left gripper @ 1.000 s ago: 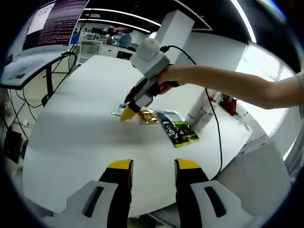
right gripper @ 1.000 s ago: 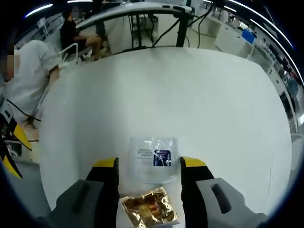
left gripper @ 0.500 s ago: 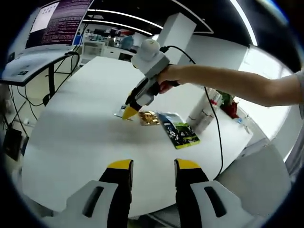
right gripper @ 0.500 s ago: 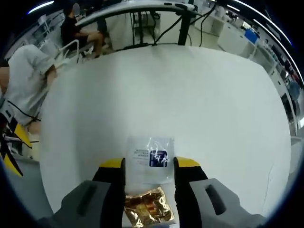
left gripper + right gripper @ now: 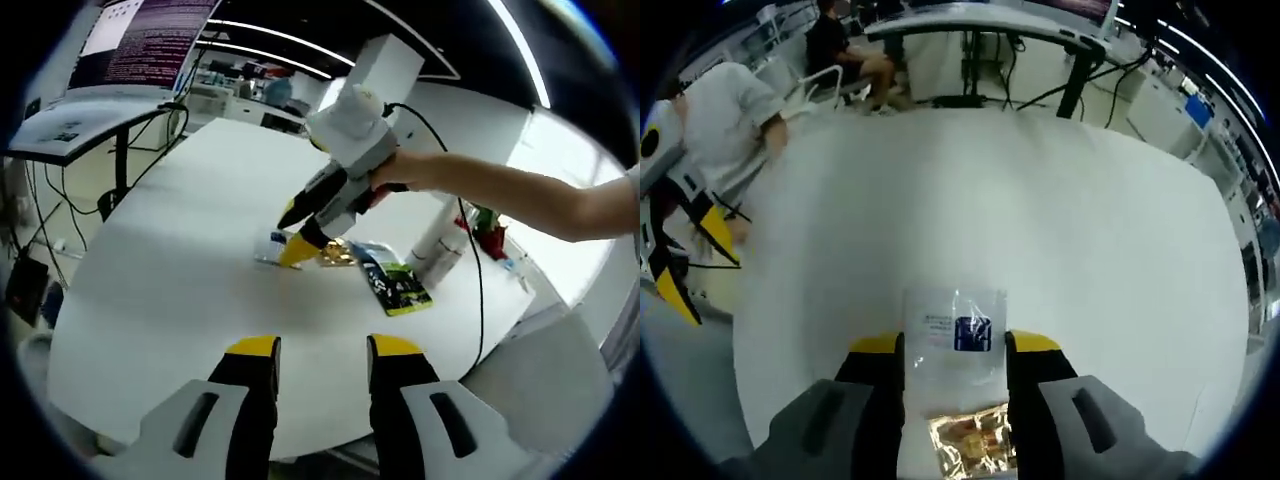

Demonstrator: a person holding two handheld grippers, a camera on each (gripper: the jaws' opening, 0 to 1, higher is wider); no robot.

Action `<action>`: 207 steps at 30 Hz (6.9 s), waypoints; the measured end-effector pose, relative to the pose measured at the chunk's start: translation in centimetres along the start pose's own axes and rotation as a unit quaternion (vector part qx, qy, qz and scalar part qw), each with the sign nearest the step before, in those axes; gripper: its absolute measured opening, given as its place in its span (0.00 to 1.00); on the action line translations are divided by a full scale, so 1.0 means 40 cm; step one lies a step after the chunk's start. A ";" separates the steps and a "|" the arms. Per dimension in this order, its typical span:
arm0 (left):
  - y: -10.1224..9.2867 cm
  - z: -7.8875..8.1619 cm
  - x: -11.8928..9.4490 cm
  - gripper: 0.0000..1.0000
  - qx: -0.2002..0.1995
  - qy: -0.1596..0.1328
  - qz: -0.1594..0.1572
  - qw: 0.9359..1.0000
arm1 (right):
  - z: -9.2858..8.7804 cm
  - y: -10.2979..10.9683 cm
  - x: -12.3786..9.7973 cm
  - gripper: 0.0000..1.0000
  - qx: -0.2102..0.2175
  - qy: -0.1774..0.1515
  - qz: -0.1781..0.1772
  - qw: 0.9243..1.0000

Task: Arrange the skincare products in the storage area until every visible bottle or jar stands upright without overlapping.

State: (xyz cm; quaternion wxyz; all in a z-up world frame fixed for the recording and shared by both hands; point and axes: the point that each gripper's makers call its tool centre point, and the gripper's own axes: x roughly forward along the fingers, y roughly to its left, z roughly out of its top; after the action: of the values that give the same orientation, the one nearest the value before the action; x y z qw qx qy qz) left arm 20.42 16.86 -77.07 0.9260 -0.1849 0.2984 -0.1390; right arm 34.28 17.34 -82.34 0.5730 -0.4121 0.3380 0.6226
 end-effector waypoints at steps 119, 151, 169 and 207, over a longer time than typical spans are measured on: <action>-0.541 0.228 0.065 0.00 0.051 -0.038 -0.340 0.938 | -0.172 0.336 -0.593 0.12 0.344 -0.485 0.070 0.801; -0.477 0.137 0.079 0.20 0.268 0.069 -0.290 0.916 | -0.241 0.385 -0.549 0.01 0.243 -0.318 0.036 0.916; -0.502 0.077 0.078 0.15 0.343 0.121 -0.308 0.879 | -0.247 0.367 -0.527 0.01 0.163 -0.248 0.006 0.955; -0.413 0.059 0.127 0.00 0.195 0.110 -0.273 0.936 | -0.252 0.328 -0.441 0.01 0.148 -0.225 -0.031 0.962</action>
State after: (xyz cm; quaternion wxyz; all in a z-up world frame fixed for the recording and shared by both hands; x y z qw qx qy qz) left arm 23.40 0.84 -70.81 0.8316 -0.0586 0.3034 -0.4614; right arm 22.58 -0.85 -71.49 0.7082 -0.1819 0.2758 0.6239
